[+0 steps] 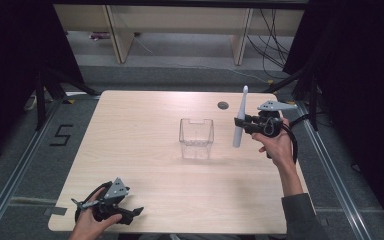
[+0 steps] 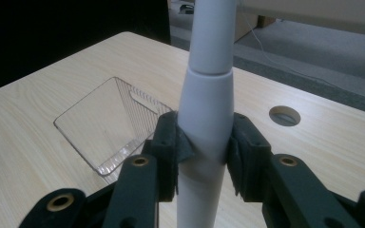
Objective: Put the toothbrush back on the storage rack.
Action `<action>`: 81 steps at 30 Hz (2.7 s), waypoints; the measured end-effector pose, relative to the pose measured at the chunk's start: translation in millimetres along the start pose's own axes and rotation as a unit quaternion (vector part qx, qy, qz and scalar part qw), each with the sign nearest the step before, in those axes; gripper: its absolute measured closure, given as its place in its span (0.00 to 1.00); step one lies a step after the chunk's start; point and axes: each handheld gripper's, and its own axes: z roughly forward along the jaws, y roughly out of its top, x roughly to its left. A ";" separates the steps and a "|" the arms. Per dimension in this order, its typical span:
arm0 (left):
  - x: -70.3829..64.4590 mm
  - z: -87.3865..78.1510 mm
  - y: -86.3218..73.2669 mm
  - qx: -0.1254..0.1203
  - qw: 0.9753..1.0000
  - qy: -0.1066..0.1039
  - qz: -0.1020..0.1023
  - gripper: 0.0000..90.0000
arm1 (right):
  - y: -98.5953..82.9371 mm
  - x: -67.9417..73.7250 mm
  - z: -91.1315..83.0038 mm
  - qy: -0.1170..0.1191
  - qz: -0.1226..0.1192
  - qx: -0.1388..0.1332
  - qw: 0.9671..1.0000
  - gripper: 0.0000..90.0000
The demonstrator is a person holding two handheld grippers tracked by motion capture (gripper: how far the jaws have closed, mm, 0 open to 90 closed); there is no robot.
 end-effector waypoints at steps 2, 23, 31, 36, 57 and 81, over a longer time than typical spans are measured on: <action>0.7 -0.6 0.3 0.002 1.000 0.003 0.003 0.17 | 3.2 2.9 0.1 -0.004 0.003 0.002 1.000 0.75; 0.2 -0.2 0.1 0.002 1.000 -0.001 0.002 0.17 | 42.9 32.3 2.7 0.020 -0.029 -0.010 0.999 0.75; 0.1 -0.1 0.2 0.002 1.000 0.000 0.002 0.17 | 57.5 44.7 5.7 0.025 -0.050 -0.004 0.998 0.75; 0.8 -0.6 0.2 0.003 1.000 0.003 0.004 0.17 | 66.1 53.2 8.4 0.037 -0.051 0.008 0.998 0.75; 0.7 -1.2 0.4 0.003 1.000 0.004 0.005 0.17 | 73.2 75.5 49.5 0.054 -0.075 0.039 0.995 0.75; 0.3 -0.5 0.4 0.001 1.000 0.001 0.000 0.17 | 47.1 79.4 113.6 0.041 -0.088 0.139 0.986 0.75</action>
